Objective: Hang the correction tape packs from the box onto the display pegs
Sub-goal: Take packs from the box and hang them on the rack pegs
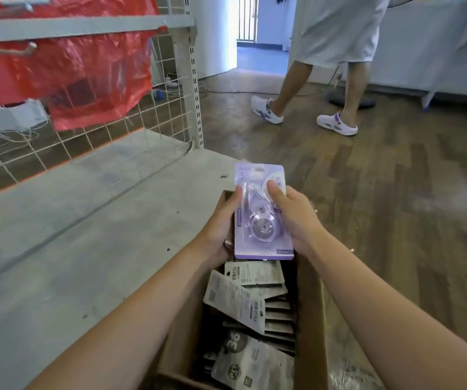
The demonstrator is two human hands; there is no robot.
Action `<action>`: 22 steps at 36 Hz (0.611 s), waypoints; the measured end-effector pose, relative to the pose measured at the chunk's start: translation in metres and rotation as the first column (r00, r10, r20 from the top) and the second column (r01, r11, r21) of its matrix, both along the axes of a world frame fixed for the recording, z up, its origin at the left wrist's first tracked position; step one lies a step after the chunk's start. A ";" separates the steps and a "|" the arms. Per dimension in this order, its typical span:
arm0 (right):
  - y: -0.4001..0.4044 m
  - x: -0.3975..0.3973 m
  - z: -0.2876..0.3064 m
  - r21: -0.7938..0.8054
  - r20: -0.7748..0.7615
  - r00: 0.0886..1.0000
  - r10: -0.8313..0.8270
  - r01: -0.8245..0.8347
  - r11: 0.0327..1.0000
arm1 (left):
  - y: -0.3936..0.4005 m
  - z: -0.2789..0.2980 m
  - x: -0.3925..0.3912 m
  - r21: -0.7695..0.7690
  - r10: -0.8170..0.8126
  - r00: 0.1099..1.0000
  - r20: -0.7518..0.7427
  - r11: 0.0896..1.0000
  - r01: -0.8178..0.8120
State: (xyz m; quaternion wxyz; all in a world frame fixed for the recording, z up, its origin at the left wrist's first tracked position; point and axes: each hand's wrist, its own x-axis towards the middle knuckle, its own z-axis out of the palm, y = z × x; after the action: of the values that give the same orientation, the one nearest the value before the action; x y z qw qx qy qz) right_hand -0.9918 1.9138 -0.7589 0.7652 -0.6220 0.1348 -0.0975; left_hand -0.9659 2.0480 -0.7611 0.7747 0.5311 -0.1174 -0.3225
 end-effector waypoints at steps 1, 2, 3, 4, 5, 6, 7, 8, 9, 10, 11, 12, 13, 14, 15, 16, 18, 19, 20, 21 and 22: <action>0.001 0.001 0.000 -0.004 -0.001 1.000 0.006 -0.006 1.000 | 0.001 -0.001 0.001 0.019 -0.006 1.000 0.003 1.000 0.006; 0.000 0.002 0.000 0.002 -0.001 1.000 0.011 -0.011 1.000 | 0.002 -0.003 0.002 0.030 0.006 1.000 0.001 1.000 -0.006; -0.001 0.003 0.000 0.010 -0.005 1.000 0.006 -0.006 1.000 | 0.004 -0.004 0.004 0.025 0.027 1.000 -0.014 0.999 -0.026; -0.002 0.004 0.000 0.016 -0.010 1.000 -0.009 0.009 1.000 | 0.006 -0.004 0.006 0.012 0.046 0.998 -0.041 0.999 -0.045; -0.004 0.006 -0.001 0.023 -0.014 0.999 -0.042 0.042 0.999 | 0.007 -0.004 0.009 -0.006 0.067 0.995 -0.068 0.998 -0.067; -0.007 0.006 -0.001 0.039 -0.021 0.997 -0.080 0.080 0.996 | 0.009 -0.004 0.011 -0.025 0.088 0.993 -0.082 0.996 -0.091; -0.010 0.008 -0.001 0.051 -0.030 0.993 -0.116 0.118 0.992 | 0.011 -0.002 0.014 -0.043 0.108 0.990 -0.088 0.993 -0.112; -0.015 0.010 -0.002 0.054 -0.039 0.988 -0.150 0.152 0.987 | 0.013 -0.001 0.016 -0.057 0.132 0.988 -0.085 0.989 -0.137; -0.019 0.011 -0.001 0.051 -0.046 0.982 -0.182 0.184 0.982 | 0.015 0.001 0.018 -0.066 0.159 0.984 -0.081 0.984 -0.164; -0.023 0.011 -0.001 0.051 -0.050 0.979 -0.200 0.202 0.978 | 0.017 0.003 0.019 -0.073 0.183 0.980 -0.075 0.979 -0.189; -0.026 0.011 -0.001 0.057 -0.047 0.976 -0.212 0.215 0.975 | 0.019 0.004 0.021 -0.076 0.206 0.976 -0.071 0.974 -0.211; -0.029 0.010 0.000 0.058 -0.046 0.975 -0.217 0.220 0.974 | 0.022 0.005 0.021 -0.076 0.221 0.973 -0.064 0.971 -0.225; -0.031 0.009 -0.001 0.053 -0.047 0.973 -0.225 0.227 0.972 | 0.024 0.005 0.022 -0.076 0.233 0.971 -0.061 0.969 -0.237; -0.032 0.008 0.000 0.049 -0.046 0.973 -0.227 0.229 0.972 | 0.026 0.005 0.022 -0.075 0.241 0.969 -0.054 0.967 -0.245; -0.034 0.008 -0.001 0.043 -0.047 0.971 -0.235 0.237 0.971 | 0.028 0.005 0.023 -0.076 0.249 0.967 -0.050 0.965 -0.252; -0.034 0.007 -0.001 0.039 -0.047 0.970 -0.237 0.239 0.970 | 0.030 0.004 0.024 -0.078 0.256 0.966 -0.046 0.963 -0.259; -0.035 0.005 0.000 0.039 -0.043 0.973 -0.228 0.230 0.972 | 0.032 0.003 0.025 -0.068 0.267 0.963 -0.043 0.961 -0.269; -0.034 0.005 0.001 0.040 -0.037 0.976 -0.216 0.217 0.975 | 0.032 0.002 0.026 -0.050 0.274 0.961 -0.038 0.960 -0.275; -0.033 0.005 0.001 0.041 -0.028 0.980 -0.196 0.197 0.980 | 0.032 0.001 0.027 -0.026 0.284 0.958 -0.031 0.958 -0.284; -0.032 0.005 0.002 0.044 -0.020 0.983 -0.181 0.182 0.982 | 0.031 -0.002 0.027 0.003 0.297 0.955 -0.028 0.955 -0.297; -0.029 0.006 0.002 0.050 -0.015 0.986 -0.168 0.168 0.984 | 0.030 -0.004 0.028 0.032 0.310 0.950 -0.024 0.951 -0.309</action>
State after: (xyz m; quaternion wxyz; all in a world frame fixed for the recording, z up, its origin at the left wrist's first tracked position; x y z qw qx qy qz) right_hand -0.9860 1.8844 -0.7566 0.7690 -0.5892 0.1934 -0.1548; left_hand -0.9375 2.0783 -0.7654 0.8099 0.5488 -0.0171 -0.2064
